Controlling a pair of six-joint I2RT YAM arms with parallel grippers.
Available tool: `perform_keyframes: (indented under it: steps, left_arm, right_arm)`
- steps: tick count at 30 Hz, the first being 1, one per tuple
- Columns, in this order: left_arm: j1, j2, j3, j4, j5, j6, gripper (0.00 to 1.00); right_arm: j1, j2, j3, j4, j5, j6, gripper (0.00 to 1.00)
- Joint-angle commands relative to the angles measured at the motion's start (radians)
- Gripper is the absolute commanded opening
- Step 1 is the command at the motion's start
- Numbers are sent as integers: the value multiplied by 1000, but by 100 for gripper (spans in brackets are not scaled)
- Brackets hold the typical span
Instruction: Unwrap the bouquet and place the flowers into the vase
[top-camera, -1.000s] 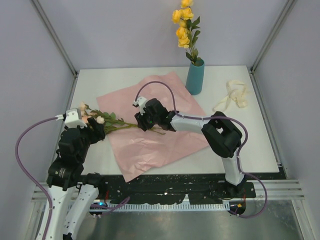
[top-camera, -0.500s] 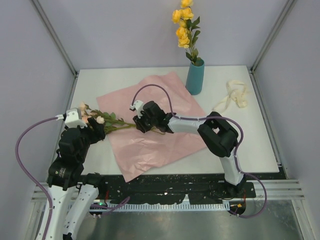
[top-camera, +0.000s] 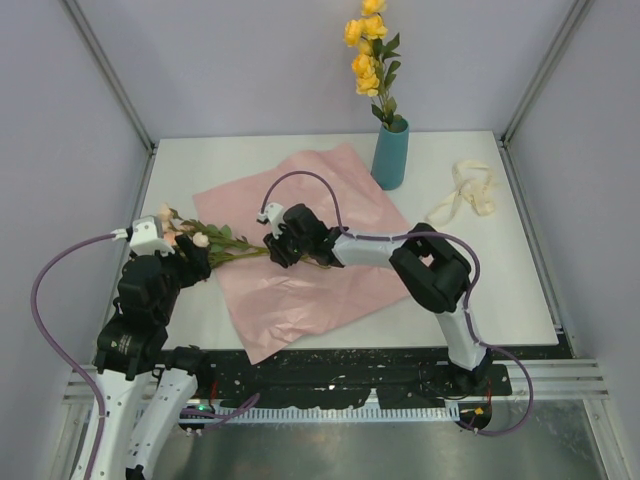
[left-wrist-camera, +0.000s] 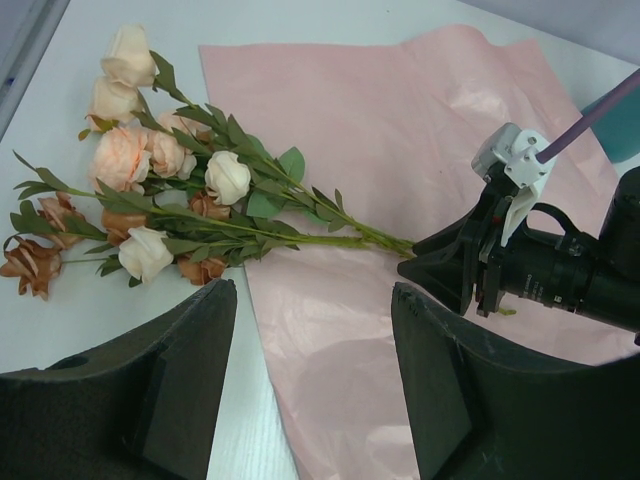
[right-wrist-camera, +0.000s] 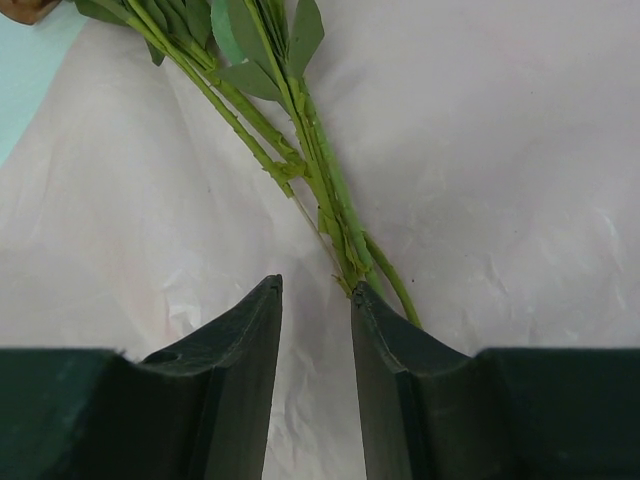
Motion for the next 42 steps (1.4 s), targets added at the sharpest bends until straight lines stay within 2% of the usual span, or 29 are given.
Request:
perform_keyframes:
  steps: [1,28,32,33,35,37,42]
  left_arm:
    - [4,8,-3,42,8,-2,67]
    - [4,2,-4,41,5,-2,67]
    - [4,3,-4,41,3,-2,67]
    - [4,2,-4,41,3,-2,67]
    - [3,0,-4,41,3,-2,67]
    - [4,2,-4,41,2,-2,67]
    - [4,0,-4,39,0,-2,67]
  right_arm:
    - [2,11,51,21,1,9,40]
    - [30,109,129,-53,96,-48,42]
    - [33,115,128,-48,91,-53,29]
    - [33,112,123,-46,91,-54,20]
    - [33,97,107,-28,84,-60,9]
    - [36,63,67,37,45,-66,5]
    - [34,-52,-44,153,5,-76,5]
